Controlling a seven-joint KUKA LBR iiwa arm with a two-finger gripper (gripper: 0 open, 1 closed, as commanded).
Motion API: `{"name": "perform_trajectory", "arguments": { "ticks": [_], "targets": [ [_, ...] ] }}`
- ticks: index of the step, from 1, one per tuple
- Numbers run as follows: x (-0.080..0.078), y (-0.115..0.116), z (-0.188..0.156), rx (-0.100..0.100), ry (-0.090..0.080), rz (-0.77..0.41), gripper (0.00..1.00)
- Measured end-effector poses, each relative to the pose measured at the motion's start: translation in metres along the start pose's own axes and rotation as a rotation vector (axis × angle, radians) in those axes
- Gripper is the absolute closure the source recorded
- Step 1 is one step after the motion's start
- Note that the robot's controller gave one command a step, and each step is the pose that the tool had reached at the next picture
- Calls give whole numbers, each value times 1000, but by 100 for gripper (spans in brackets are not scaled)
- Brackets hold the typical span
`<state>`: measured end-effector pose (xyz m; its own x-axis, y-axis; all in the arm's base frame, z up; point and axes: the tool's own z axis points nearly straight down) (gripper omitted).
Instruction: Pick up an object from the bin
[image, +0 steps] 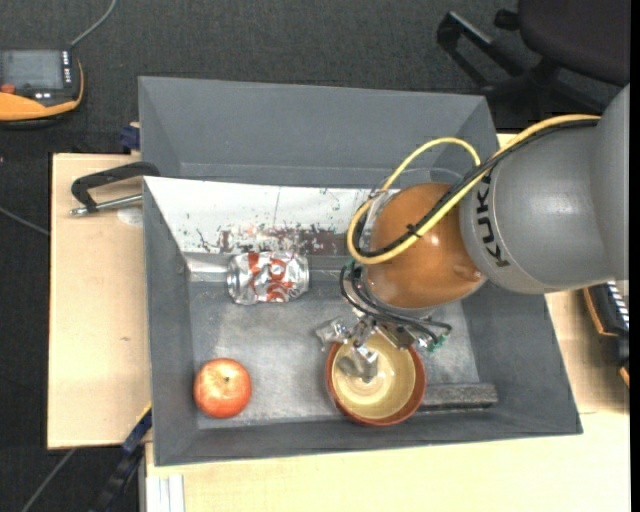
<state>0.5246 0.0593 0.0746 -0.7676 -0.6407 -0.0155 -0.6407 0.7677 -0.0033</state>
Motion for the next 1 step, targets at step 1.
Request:
{"name": "perform_trajectory", "arguments": {
  "ticks": [1],
  "targets": [
    [-2, 5, 1, 5, -5, -85, 100]
  ]
}}
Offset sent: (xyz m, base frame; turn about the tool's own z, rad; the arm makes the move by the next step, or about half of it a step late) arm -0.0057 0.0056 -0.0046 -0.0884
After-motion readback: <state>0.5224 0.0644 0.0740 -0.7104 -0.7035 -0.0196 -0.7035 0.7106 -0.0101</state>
